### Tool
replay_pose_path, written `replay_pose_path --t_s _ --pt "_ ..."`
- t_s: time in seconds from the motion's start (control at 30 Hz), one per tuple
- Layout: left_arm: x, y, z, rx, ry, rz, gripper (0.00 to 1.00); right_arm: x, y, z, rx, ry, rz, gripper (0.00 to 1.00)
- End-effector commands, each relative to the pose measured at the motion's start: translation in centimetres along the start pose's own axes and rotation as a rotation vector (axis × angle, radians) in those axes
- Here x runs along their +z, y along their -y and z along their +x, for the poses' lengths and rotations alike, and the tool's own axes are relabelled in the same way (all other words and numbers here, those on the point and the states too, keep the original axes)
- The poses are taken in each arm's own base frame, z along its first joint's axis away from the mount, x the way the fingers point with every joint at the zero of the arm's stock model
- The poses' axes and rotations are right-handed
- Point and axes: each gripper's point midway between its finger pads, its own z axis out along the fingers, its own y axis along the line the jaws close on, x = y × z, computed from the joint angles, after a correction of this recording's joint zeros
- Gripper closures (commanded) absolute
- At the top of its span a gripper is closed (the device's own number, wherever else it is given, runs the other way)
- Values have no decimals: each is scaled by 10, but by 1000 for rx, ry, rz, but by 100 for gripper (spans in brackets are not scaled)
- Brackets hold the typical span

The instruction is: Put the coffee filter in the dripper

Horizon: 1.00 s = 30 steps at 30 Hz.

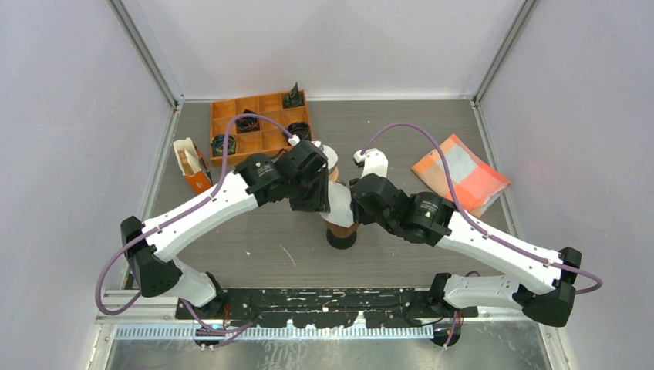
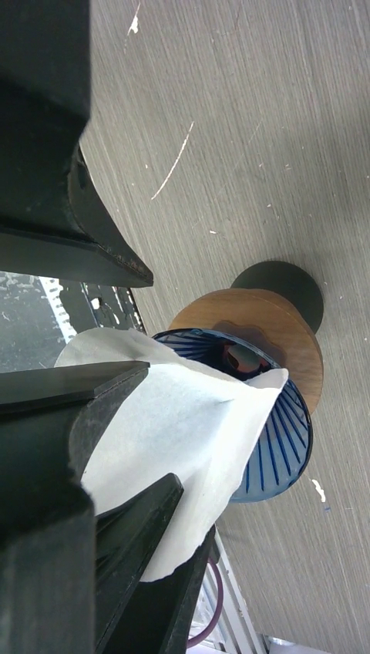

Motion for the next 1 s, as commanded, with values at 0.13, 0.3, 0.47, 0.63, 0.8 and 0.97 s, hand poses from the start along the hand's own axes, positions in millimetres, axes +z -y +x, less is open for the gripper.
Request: replay_pose_path --t_s 0.13,0.3,0.47,0.63,0.8,0.97 --pt "-3 9 -11 21 42 28 58 -2 -1 -24 35 94 6 63" --pt "0 10 -11 26 37 26 59 -2 1 -25 32 103 14 62" --pt "0 7 -12 32 42 13 59 -2 3 -25 30 106 19 66" --pt "0 9 -15 46 45 8 59 1 7 -22 15 97 30 72" --pt "1 8 -16 56 45 -4 58 8 13 -13 -3 67 52 78" --pt "2 8 -18 55 52 -4 58 14 16 -6 -8 45 53 81"
